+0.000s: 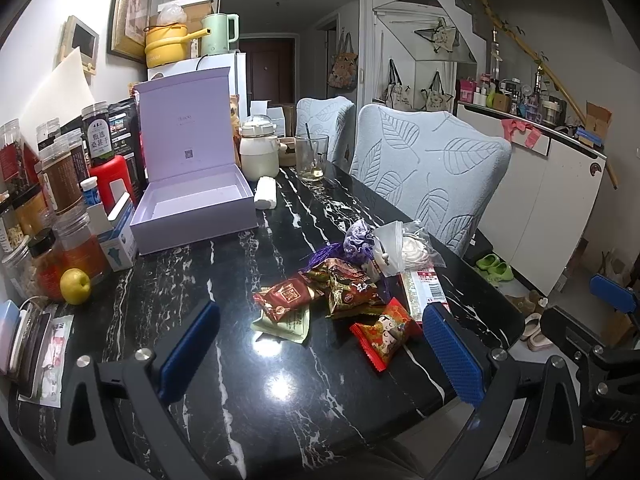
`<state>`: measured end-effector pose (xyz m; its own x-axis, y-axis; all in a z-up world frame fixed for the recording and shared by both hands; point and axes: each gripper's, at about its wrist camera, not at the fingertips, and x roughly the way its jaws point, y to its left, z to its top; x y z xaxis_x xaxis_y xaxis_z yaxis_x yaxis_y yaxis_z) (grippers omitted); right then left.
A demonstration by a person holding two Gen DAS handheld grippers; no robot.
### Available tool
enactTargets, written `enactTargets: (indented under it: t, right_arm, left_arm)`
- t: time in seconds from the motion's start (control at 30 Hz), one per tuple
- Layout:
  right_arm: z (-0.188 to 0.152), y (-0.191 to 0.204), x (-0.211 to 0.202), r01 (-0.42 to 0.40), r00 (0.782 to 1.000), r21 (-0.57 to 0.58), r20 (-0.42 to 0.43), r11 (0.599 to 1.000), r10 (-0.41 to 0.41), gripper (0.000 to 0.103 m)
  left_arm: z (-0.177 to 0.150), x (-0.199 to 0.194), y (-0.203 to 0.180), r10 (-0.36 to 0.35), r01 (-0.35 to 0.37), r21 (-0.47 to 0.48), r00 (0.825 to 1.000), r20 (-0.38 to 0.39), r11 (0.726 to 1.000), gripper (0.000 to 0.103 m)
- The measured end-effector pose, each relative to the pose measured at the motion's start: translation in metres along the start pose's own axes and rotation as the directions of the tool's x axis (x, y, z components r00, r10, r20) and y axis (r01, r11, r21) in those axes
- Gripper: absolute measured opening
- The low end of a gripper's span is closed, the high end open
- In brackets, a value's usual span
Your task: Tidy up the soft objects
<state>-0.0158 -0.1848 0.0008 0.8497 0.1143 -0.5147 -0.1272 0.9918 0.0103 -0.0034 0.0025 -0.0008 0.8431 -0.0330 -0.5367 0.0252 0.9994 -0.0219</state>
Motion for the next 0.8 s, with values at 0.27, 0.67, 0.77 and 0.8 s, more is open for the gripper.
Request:
enactTargets:
  t: [0.27, 0.67, 0.77, 0.8]
  right_arm:
    - [-0.0013, 0.0, 0.0026, 0.001, 1.0, 0.003, -0.002, 1.0, -0.001, 0.103]
    - [-0.0004, -0.004, 0.0035, -0.007, 1.0, 0.007, 0.0, 1.0, 0.007, 0.103]
    - [0.0001, -0.0049, 0.0029, -0.007, 1.0, 0.011, 0.002, 1.0, 0.007, 0.103]
    - [0.0002, -0.0046, 0.003, -0.007, 1.0, 0.012, 0.002, 1.0, 0.007, 0.103]
  left_arm:
    - [0.0002, 0.0002, -0.0004, 0.0, 0.0, 0.001, 1.0, 0.001, 1.0, 0.103]
    - [0.0009, 0.0004, -0.0015, 0.0, 0.0, 0.0, 1.0, -0.003, 1.0, 0.103]
    - [0.0013, -0.0003, -0.0037, -0.002, 0.002, 0.0, 1.0, -0.005, 1.0, 0.103]
    - [0.001, -0.0007, -0.0041, -0.002, 0.002, 0.001, 1.0, -0.004, 1.0, 0.103]
